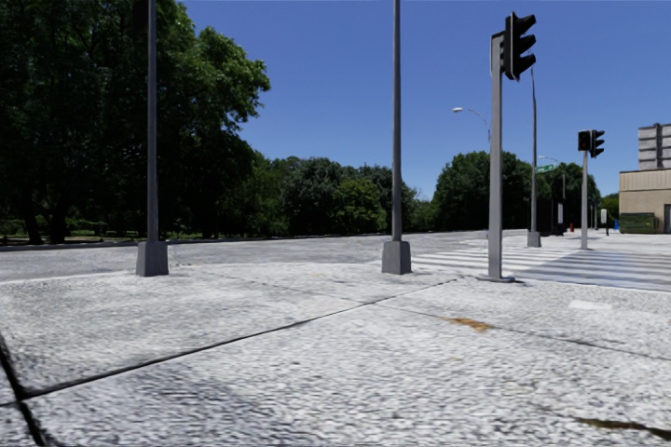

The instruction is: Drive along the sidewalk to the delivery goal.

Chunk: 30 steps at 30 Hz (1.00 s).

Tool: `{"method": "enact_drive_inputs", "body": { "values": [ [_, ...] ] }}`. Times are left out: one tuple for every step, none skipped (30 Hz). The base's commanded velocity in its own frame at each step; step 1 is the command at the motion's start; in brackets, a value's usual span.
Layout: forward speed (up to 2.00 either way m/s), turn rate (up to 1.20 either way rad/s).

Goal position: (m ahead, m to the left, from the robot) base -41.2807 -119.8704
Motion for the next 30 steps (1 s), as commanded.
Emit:
{"method": "enact_drive_inputs", "body": {
  "values": [
    [2.0, -1.02],
    [2.0, -1.2],
    [2.0, -1.2],
    [2.0, -1.2],
    [2.0, -1.2],
    [2.0, -1.2],
    [2.0, -1.2],
    [2.0, -1.2],
    [2.0, -1.2],
    [2.0, -1.2],
    [2.0, -1.2],
    [2.0, -1.2],
    [2.0, -1.2],
    [2.0, -1.09],
    [2.0, -1.09],
    [2.0, -0.66],
    [2.0, -0.5],
    [2.0, -0.4],
    [2.0, -0.37],
    [2.0, -0.34],
    [2.0, -0.34],
    [2.0, -0.1],
    [2.0, 0.0],
    [2.0, 0.0],
    [2.0, 0.0],
    [2.0, 0.0],
    [2.0, 0.0],
    [2.0, 0.0],
    [2.0, 0.0],
    [2.0, 0.0]
  ]
}}
